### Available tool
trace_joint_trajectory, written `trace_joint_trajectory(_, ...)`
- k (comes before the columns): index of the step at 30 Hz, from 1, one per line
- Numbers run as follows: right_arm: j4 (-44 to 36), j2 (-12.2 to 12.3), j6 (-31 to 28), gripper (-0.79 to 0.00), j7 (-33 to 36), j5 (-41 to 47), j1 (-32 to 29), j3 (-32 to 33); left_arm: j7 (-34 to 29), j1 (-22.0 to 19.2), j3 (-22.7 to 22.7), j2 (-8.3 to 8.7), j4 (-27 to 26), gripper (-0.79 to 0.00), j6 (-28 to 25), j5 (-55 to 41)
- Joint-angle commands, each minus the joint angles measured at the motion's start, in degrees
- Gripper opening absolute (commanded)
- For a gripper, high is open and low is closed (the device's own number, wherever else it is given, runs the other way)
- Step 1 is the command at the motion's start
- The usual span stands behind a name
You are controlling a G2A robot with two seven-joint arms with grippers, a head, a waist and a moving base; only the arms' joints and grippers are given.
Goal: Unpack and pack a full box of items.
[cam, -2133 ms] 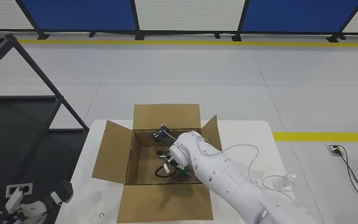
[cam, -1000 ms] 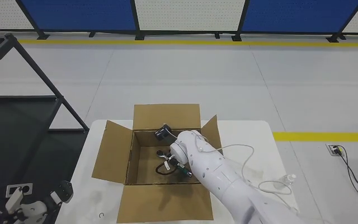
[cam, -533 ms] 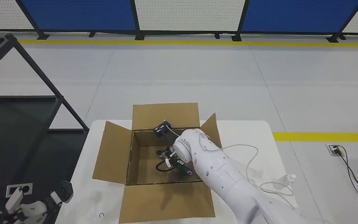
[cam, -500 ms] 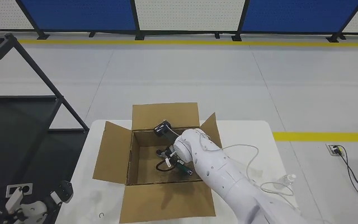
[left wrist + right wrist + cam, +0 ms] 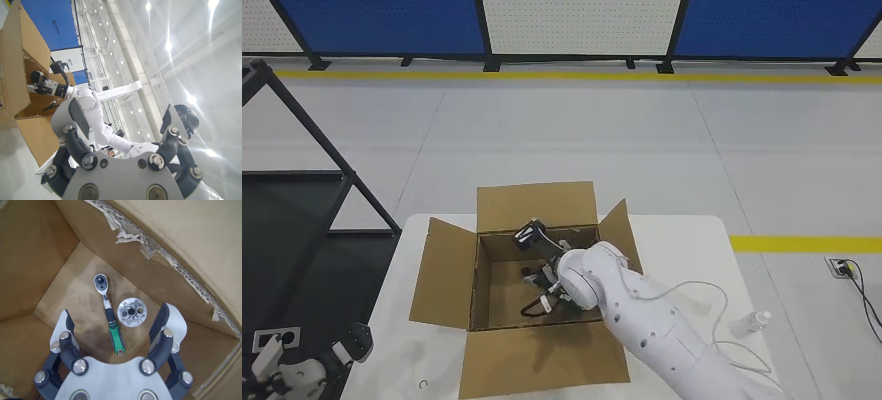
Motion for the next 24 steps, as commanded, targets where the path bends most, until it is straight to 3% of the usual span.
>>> trace_joint_trajectory(1, -10.9, 2.4, -1.4, 0.000, 1.8, -3.0, -5.5, 4.3, 0.0, 0.0, 0.0, 0.00, 0.0, 0.000, 0.0, 0.0)
trace_joint_trajectory(5, -27.5, 5.8, -5.5, 0.000, 3.5, -7.5, -15.5, 11.4, 0.0, 0.0, 0.0, 0.00, 0.0, 0.000, 0.0, 0.0)
trace_joint_trajectory(13, -49.7, 9.0, -8.8, 0.000, 1.6, -11.4, -29.8, 22.3, 0.0, 0.0, 0.0, 0.00, 0.0, 0.000, 0.0, 0.0)
trace_joint_trajectory(24, -71.6, 11.1, -2.4, 0.000, -2.8, -13.9, -51.4, 37.3, 0.0, 0.0, 0.0, 0.00, 0.0, 0.000, 0.0, 0.0)
